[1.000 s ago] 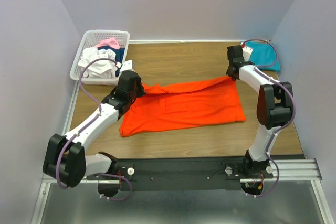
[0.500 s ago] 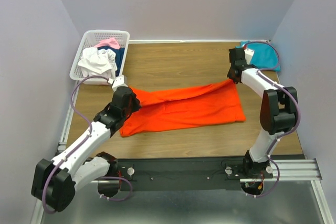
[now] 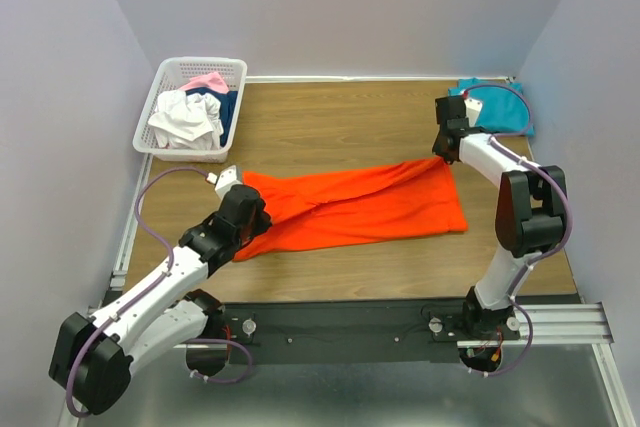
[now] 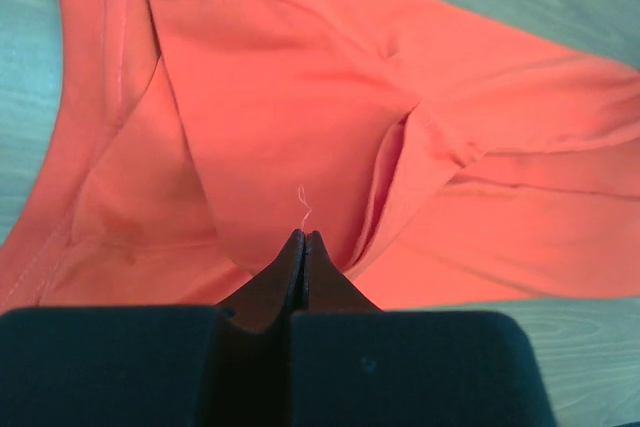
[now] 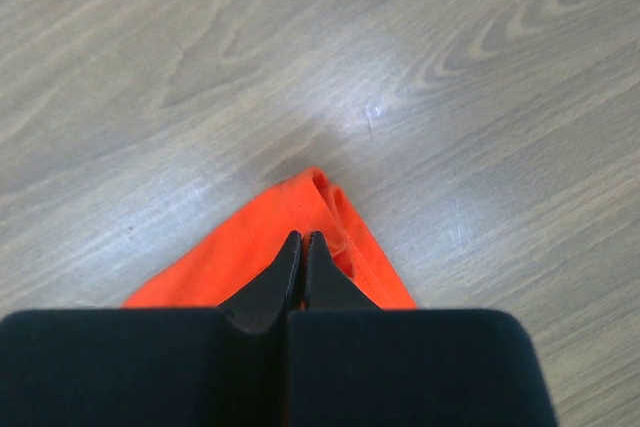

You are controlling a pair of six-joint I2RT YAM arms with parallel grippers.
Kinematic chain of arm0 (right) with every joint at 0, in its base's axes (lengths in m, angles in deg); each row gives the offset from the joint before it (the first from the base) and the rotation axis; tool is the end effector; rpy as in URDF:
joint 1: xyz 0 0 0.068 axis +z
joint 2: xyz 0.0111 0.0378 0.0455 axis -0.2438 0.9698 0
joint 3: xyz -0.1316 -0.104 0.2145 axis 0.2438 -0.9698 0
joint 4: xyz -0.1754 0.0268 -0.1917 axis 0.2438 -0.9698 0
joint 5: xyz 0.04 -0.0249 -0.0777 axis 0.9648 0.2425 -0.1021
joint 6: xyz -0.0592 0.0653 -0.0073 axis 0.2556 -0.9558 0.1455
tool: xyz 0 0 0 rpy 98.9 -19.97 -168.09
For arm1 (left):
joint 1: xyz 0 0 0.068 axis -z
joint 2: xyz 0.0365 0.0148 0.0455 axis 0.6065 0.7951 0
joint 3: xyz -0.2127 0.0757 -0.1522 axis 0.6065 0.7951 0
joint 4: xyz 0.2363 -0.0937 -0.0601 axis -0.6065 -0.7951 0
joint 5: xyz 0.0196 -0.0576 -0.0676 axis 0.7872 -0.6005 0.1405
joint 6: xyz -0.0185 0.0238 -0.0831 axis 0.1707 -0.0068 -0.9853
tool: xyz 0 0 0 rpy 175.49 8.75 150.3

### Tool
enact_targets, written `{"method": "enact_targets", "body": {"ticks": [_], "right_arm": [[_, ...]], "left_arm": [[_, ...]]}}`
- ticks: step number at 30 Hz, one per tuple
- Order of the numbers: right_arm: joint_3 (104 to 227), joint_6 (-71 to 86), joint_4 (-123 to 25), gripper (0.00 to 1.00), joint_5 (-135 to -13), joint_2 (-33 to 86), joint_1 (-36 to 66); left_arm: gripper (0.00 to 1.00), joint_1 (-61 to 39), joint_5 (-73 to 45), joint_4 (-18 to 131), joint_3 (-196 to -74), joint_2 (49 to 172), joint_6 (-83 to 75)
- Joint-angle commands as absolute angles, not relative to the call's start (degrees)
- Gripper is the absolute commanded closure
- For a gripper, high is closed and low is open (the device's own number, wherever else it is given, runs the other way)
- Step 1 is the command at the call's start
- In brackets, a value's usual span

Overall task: Fold and stack the t-shirts
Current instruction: Fold the tshirt

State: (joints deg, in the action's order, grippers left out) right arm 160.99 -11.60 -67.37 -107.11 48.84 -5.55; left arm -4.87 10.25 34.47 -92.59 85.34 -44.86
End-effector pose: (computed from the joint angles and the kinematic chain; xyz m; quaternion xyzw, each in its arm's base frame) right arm 0.4115 0.0277 0.1779 0.2111 0.8980 -0.1027 0.3720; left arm 0.1933 -0.0975 0.1901 -0.2131 0.8746 -0.1890 0.3922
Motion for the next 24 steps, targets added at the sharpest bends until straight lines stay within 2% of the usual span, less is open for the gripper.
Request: {"method": "enact_targets", "body": {"ticks": [1,2,3,5,6,7,8,9,11,12,13,14,15,18,19,21,22,24], "right_arm": [[158.7,-12.2,-67.1,0.98,-108.0,46.5,-5.4],[158.2,-12.4,-67.1,0.97,-108.6,46.0,-5.4],[157.1,-12.7,-67.1,0.93,-108.8,45.5,-5.4],[155.8,-13.8,-67.2,0.88,-110.9,44.2,-5.4],[155.4,-13.9,-67.5,0.85,-111.2,43.6,-5.5],[154.7,-14.5,-67.6,0.81,-112.1,43.1,-5.5],[153.5,-14.5,-68.1,0.73,-112.6,42.4,-5.4],[152.9,-14.8,-68.5,0.42,-113.2,41.5,-5.4],[152.3,-15.6,-69.6,0.24,-115.5,40.5,-5.5],[152.4,-15.6,-70.0,0.09,-115.7,40.1,-5.4],[152.6,-15.6,-70.4,0.0,-115.7,39.0,-5.5],[153.0,-15.4,-71.2,0.0,-114.7,38.3,-5.5],[153.2,-15.2,-71.4,0.0,-114.0,37.4,-5.5],[153.7,-11.0,-71.3,0.0,-103.2,33.0,-5.4],[153.7,-9.1,-71.1,0.0,-93.5,31.5,-5.3],[152.8,-6.7,-67.5,0.0,-81.6,30.4,-4.9],[151.5,-4.5,-64.2,0.0,-68.4,30.1,-3.1],[150.7,-2.4,-61.7,0.0,-58.3,31.2,-0.2]], "left_arm": [[1.0,-3.9,12.7,31.1,-90.7,85.3,-47.9],[1.0,-3.4,12.2,31.4,-90.4,85.2,-48.4],[0.96,-3.3,11.2,31.3,-89.9,85.2,-48.6],[0.8,-2.9,10.7,31.3,-89.5,85.2,-48.8],[0.63,-2.5,11.2,30.8,-89.4,85.1,-49.5],[0.52,-2.3,11.2,30.5,-89.5,84.8,-49.6],[0.45,-2.1,11.2,30.4,-89.6,84.4,-49.6],[0.3,-2.0,11.1,30.2,-90.0,84.1,-49.7],[0.19,-1.7,11.2,29.7,-90.5,82.5,-49.7],[0.16,-1.7,11.8,29.6,-90.7,81.9,-49.6],[0.14,-1.7,12.1,29.6,-91.4,81.4,-49.5],[0.12,-1.7,12.6,29.7,-91.9,80.7,-49.5],[0.03,-1.7,13.5,30.0,-92.4,80.7,-49.3],[0.02,-1.8,14.9,33.5,-94.2,82.1,-47.0],[0.02,-1.9,15.3,34.7,-95.4,84.1,-46.3],[0.02,-3.9,16.1,38.3,-96.6,87.2,-43.8],[0.02,-5.2,15.6,41.0,-97.9,91.2,-41.6],[0.02,-11.5,9.5,44.1,-99.2,95.7,-38.7]]}}
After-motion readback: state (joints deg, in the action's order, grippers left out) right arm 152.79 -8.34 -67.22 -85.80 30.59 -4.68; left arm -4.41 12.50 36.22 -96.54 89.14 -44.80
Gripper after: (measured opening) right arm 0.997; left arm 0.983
